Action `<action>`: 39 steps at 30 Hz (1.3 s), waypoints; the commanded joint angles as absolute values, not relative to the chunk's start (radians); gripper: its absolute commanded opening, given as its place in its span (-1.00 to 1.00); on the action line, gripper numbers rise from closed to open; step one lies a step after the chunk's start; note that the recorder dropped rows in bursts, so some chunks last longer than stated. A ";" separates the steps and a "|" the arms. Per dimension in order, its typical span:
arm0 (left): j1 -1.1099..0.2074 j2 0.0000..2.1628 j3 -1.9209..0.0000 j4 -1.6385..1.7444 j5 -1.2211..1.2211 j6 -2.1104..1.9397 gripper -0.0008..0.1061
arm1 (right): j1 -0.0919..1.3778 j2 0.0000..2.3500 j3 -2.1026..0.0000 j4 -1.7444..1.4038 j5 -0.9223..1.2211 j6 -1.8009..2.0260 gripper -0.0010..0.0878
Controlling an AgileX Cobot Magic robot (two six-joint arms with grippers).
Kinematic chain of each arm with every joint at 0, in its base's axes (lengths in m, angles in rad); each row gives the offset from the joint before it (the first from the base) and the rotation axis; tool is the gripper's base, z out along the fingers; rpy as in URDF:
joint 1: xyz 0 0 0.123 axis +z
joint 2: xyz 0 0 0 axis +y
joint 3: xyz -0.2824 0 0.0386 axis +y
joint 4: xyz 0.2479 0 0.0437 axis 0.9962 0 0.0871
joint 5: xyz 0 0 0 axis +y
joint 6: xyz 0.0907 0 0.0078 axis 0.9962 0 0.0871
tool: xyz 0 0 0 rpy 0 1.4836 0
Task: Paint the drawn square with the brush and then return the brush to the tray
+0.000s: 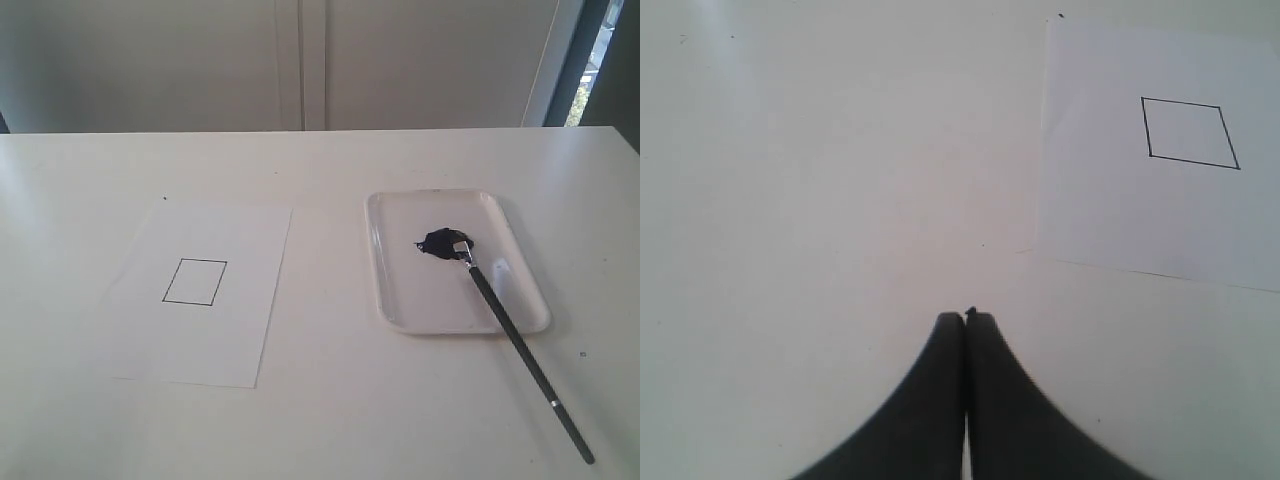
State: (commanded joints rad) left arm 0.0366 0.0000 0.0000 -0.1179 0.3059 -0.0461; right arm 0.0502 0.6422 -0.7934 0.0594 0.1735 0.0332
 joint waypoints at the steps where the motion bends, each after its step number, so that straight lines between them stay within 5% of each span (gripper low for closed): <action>1: 0.037 0.000 0.000 -0.118 0.306 -0.046 -0.99 | 0.050 0.671 -0.824 0.059 0.207 0.033 -0.98; 14: 0.037 0.000 0.000 -0.118 0.306 -0.046 -0.99 | 0.092 0.870 -1.010 0.319 0.807 -0.100 -0.98; 39: 0.037 0.000 0.000 -0.118 0.306 -0.046 -0.99 | 0.110 0.927 -0.707 0.419 0.894 -0.202 -0.98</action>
